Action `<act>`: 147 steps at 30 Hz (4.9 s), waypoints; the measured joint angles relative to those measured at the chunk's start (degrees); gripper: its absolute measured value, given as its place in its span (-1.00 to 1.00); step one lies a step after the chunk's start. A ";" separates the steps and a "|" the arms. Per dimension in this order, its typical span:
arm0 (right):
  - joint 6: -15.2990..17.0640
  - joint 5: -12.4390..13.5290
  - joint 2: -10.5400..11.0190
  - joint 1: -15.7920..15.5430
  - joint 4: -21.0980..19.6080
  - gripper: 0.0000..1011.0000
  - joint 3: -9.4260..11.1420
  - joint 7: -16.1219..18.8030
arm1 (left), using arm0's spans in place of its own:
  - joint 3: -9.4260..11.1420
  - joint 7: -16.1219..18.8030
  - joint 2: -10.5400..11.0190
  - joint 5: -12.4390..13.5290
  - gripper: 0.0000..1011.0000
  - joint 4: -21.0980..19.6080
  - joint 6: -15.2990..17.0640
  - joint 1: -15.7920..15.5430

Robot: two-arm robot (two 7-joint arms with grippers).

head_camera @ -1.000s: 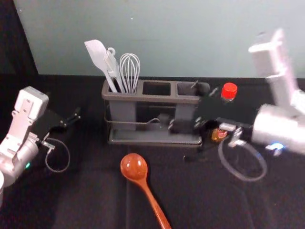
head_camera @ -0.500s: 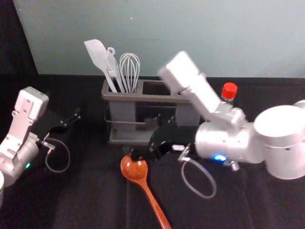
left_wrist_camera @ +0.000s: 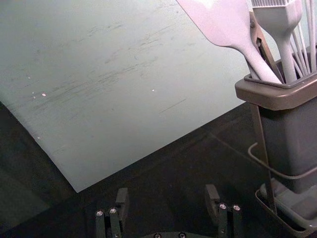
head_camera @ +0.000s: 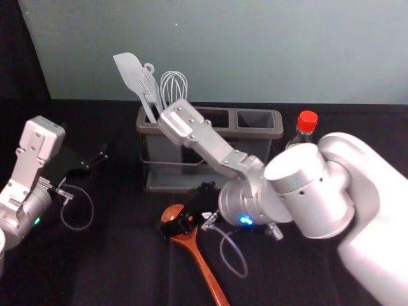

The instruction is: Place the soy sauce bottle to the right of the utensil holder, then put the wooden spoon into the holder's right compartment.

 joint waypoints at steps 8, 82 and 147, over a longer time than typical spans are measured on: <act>2.79 -0.68 -3.70 -2.07 2.50 0.98 2.05 -2.37 | 0.00 0.00 0.00 0.00 0.99 0.00 0.00 0.00; -0.43 -10.57 -12.26 -5.03 12.91 0.98 6.11 -1.89 | 0.00 0.00 0.00 0.00 0.99 0.00 0.00 0.00; -10.14 -13.14 -7.42 -8.49 5.40 0.65 7.91 1.26 | 0.00 0.00 0.00 0.00 0.99 0.00 0.00 0.00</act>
